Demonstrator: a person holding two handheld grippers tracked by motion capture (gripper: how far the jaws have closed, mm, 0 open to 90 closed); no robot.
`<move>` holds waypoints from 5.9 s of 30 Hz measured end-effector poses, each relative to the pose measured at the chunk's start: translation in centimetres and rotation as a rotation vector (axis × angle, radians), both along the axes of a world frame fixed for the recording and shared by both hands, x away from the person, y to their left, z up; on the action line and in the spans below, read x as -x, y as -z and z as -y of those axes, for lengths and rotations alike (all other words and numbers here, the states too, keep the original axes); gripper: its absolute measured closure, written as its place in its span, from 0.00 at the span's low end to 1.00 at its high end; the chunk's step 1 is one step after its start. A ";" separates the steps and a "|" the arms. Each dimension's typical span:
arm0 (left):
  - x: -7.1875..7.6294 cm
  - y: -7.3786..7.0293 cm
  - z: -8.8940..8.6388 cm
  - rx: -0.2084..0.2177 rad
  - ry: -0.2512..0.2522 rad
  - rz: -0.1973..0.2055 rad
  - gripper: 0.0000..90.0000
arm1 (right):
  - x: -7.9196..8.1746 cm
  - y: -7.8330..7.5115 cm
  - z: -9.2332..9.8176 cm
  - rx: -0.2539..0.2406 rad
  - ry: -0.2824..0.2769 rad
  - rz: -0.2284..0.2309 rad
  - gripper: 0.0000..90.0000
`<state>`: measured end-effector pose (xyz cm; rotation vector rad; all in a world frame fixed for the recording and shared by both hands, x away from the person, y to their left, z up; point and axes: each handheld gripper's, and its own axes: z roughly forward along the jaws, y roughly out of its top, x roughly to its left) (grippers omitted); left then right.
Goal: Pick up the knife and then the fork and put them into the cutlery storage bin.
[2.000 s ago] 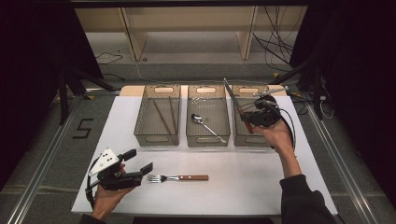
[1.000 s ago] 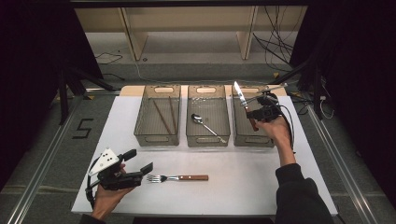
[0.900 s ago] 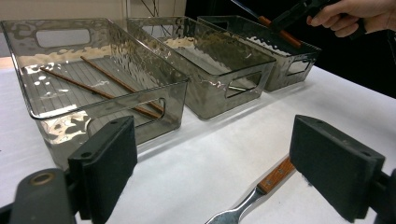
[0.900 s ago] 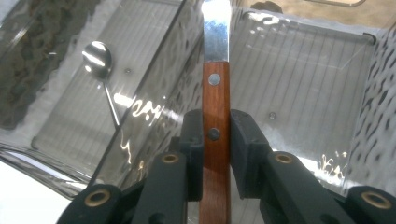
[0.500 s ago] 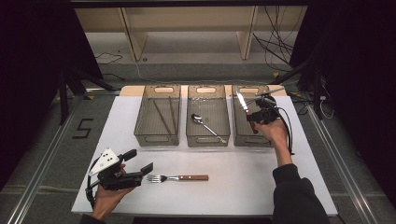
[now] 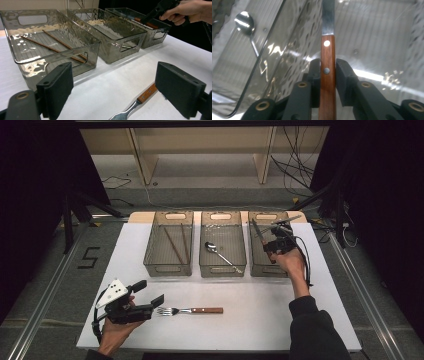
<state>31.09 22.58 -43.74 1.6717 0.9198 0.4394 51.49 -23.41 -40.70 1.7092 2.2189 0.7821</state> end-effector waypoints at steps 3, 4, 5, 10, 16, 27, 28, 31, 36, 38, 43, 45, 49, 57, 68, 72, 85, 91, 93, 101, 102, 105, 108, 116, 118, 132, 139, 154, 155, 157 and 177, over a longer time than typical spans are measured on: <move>0.0 0.0 0.0 0.000 0.000 0.001 0.16 | 0.1 -0.1 0.2 -0.045 -0.012 0.006 0.68; 0.0 0.0 0.0 0.003 -0.001 0.000 0.16 | 0.1 -0.3 0.2 -0.057 -0.018 0.010 0.66; 0.0 0.0 0.0 0.003 -0.001 0.000 0.16 | 0.2 -0.4 0.2 -0.062 -0.026 0.019 0.65; 0.0 0.0 0.0 0.001 0.000 0.001 0.16 | 1.1 -1.3 -0.4 -0.070 -0.072 0.060 0.59; 0.0 0.0 0.0 -0.001 -0.001 0.000 0.16 | 2.6 -2.1 -1.4 -0.086 -0.150 0.110 0.53; 0.0 0.0 0.0 0.004 -0.005 0.000 0.16 | 5.7 -3.7 -3.6 -0.110 -0.271 0.187 0.41; 0.0 0.0 0.0 0.001 -0.004 -0.001 0.16 | 5.9 -3.8 -3.8 -0.114 -0.284 0.189 0.40; -0.1 0.1 0.0 0.000 -0.003 -0.002 0.16 | 6.6 -4.0 -4.4 -0.111 -0.317 0.198 0.40; -0.1 0.1 0.0 0.002 -0.004 -0.002 0.16 | 7.5 -4.1 -5.5 -0.121 -0.370 0.204 0.38; -0.1 0.1 0.0 0.003 -0.005 -0.002 0.16 | 7.7 -4.1 -5.9 -0.121 -0.389 0.204 0.38; -0.1 0.1 0.0 0.005 -0.006 -0.004 0.16 | 8.5 -4.1 -7.3 -0.125 -0.439 0.205 0.36; -0.1 0.1 0.0 0.005 -0.005 -0.004 0.16 | 8.8 -4.1 -7.8 -0.121 -0.459 0.206 0.36; -0.1 0.1 -0.1 0.006 -0.005 -0.005 0.16 | 9.2 -4.0 -8.6 -0.123 -0.492 0.203 0.35; -0.1 0.1 -0.1 0.005 -0.005 -0.004 0.16 | 10.2 -3.6 -10.5 -0.116 -0.565 0.189 0.31; -0.1 0.1 -0.1 0.003 -0.004 -0.003 0.16 | 11.3 -2.8 -12.7 -0.098 -0.652 0.169 0.31; 0.0 0.1 -0.1 0.002 -0.003 -0.002 0.16 | 11.8 -2.2 -13.6 -0.080 -0.694 0.157 0.31; 0.0 0.0 -0.1 0.003 -0.002 0.001 0.16 | 12.6 0.5 -16.5 0.009 -0.798 0.082 0.31; 0.0 0.0 -0.1 0.003 -0.001 0.001 0.16 | 12.8 1.4 -17.2 0.035 -0.820 0.060 0.31; 0.0 0.0 0.0 0.003 -0.001 0.001 0.16 | 12.9 1.6 -17.4 0.037 -0.827 0.054 0.31; 0.0 0.0 -0.1 0.004 -0.001 0.002 0.16 | 13.1 2.5 -18.3 0.068 -0.854 0.034 0.29; 0.0 0.0 -0.1 0.003 0.000 0.002 0.16 | 13.2 2.6 -18.4 0.070 -0.855 0.032 0.29; 0.0 0.0 -0.1 0.004 -0.001 0.002 0.16 | 13.2 2.8 -18.6 0.078 -0.863 0.026 0.29; 0.1 0.0 0.0 0.004 -0.001 0.002 0.16 | 13.2 2.9 -18.7 0.092 -0.866 0.018 0.29; 0.1 0.0 0.0 0.004 0.000 0.002 0.16 | 13.2 3.4 -19.0 0.105 -0.892 -0.006 0.36; 0.1 0.0 0.0 0.004 0.000 0.003 0.16 | 13.2 3.6 -19.2 0.109 -0.889 -0.010 0.37; 0.1 0.0 0.0 0.005 0.000 0.003 0.16 | 13.0 5.3 -20.0 0.198 -0.931 -0.050 0.51; 0.1 0.0 0.0 0.004 0.002 0.003 0.16 | 13.0 5.6 -20.2 0.228 -0.944 -0.088 0.60; 0.1 0.0 0.0 0.004 0.003 0.003 0.16 | 13.2 5.5 -21.1 0.309 -0.992 -0.097 0.74; 0.1 0.0 0.0 0.004 0.003 0.003 0.16 | 13.2 5.5 -21.1 0.310 -0.996 -0.102 0.75; 0.1 0.0 0.0 0.002 0.004 0.003 0.16 | 13.2 5.5 -21.2 0.312 -0.998 -0.107 0.75; 0.1 0.0 0.0 0.002 0.005 0.005 0.16 | 13.7 5.4 -21.8 0.351 -1.039 -0.102 0.85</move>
